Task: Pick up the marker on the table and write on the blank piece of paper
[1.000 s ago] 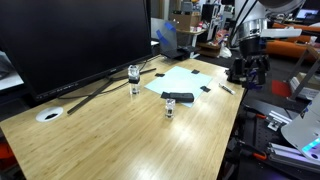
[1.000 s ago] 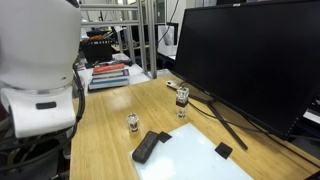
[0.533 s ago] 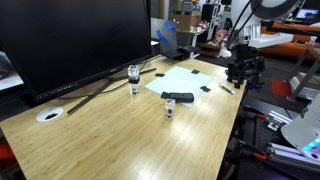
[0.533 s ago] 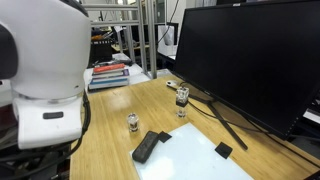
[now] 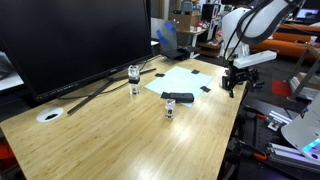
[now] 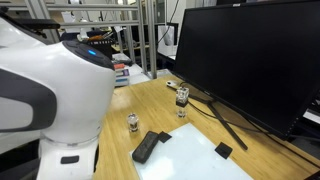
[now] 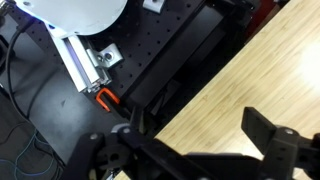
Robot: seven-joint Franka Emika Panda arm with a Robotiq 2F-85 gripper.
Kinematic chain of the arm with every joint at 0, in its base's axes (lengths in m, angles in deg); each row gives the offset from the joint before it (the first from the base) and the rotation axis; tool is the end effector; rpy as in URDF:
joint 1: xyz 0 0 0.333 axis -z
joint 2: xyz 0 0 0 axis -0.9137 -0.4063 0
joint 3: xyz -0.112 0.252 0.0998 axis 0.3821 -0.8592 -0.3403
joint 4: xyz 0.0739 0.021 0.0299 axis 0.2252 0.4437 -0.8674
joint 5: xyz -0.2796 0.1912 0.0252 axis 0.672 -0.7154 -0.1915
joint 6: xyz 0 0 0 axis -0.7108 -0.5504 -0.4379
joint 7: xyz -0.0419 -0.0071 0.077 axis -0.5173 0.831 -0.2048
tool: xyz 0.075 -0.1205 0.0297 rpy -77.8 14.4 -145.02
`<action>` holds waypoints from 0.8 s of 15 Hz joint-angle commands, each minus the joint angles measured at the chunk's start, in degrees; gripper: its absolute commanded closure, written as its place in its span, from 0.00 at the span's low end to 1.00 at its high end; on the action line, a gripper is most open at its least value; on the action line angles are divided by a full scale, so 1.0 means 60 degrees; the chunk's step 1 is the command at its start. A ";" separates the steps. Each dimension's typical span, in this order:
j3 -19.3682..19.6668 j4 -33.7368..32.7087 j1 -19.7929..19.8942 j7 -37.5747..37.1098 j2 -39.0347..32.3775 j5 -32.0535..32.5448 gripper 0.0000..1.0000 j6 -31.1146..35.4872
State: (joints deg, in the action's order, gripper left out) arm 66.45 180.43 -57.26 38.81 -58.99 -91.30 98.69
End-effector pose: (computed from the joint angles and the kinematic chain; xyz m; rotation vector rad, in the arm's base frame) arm 0.2829 -0.0363 0.2291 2.7145 -1.2460 -0.6402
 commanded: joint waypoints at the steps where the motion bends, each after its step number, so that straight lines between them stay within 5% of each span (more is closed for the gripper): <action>1: 0.0123 -0.0037 -0.0120 -0.0030 -0.0010 0.0026 0.00 -0.0012; 6: 0.0131 -0.0044 0.0080 -0.0670 -0.0202 0.0452 0.00 0.0084; 12: 0.0345 -0.0040 0.0416 -0.3098 -0.0685 0.3208 0.00 0.1177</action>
State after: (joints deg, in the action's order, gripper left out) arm 68.17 180.25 -55.71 26.14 -61.72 -78.20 102.35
